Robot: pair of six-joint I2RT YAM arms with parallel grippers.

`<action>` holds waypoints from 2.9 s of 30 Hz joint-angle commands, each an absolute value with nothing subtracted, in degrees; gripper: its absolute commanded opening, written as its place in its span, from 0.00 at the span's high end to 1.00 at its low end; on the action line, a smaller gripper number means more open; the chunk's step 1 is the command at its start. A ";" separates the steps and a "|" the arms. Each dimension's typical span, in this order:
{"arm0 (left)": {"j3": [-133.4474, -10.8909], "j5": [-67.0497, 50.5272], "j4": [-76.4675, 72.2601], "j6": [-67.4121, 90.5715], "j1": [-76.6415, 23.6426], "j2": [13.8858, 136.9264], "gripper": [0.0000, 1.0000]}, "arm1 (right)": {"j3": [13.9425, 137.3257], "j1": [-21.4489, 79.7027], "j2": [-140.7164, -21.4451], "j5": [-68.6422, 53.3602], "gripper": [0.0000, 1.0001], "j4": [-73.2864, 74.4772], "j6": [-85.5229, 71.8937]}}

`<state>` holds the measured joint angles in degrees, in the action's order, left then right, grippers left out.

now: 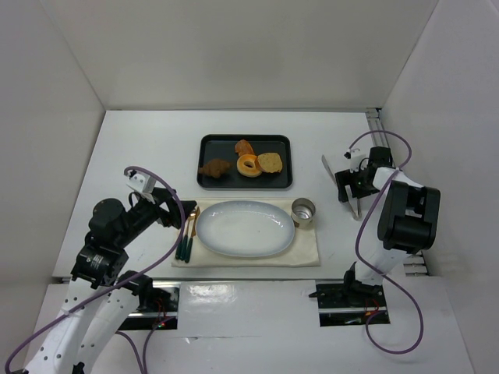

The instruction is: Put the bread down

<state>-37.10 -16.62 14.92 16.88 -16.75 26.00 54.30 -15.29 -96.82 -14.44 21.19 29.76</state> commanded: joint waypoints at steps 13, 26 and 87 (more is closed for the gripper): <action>-37.27 -17.67 12.04 17.31 -16.87 25.31 0.10 | 53.96 -15.64 -99.14 -13.80 0.44 21.01 29.36; -37.27 -17.14 12.04 17.31 -16.87 25.31 0.10 | 55.19 -15.64 -85.97 -22.67 0.50 20.30 26.55; -37.27 -15.56 12.57 15.73 -16.87 30.23 0.10 | 53.70 18.11 -74.09 -22.94 0.40 15.91 26.02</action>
